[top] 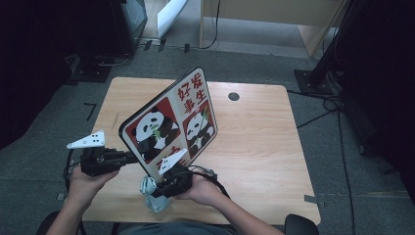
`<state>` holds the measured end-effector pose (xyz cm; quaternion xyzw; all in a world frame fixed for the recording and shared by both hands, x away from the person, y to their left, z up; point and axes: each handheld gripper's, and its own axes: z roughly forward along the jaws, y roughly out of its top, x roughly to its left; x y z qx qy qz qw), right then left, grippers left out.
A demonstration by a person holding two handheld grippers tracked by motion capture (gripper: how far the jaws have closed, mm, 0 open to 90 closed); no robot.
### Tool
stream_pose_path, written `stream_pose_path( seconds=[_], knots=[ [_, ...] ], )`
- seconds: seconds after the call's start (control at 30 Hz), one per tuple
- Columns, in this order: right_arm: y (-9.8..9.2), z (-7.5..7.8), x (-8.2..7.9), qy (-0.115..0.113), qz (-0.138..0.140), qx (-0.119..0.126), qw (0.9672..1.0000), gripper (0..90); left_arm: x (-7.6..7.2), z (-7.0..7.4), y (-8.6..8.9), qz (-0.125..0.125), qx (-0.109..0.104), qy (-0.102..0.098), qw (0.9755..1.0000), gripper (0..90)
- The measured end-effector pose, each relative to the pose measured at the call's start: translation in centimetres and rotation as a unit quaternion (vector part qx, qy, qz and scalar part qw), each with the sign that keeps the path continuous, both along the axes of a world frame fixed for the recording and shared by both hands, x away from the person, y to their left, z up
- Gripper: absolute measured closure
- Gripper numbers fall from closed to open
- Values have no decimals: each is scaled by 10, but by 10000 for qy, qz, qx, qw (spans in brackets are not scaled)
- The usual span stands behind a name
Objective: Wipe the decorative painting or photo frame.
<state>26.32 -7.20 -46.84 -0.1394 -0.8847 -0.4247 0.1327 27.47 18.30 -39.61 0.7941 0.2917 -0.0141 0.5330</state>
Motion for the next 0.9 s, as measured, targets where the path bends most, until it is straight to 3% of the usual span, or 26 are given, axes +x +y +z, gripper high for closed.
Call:
stream_pose_path(
  seconds=[0.9],
  knots=[
    [-15, 0, 4, 13, -306, -23, 9995, 771, 2, 0, 2, -51, 20, -1, 10000, 809]
  ],
)
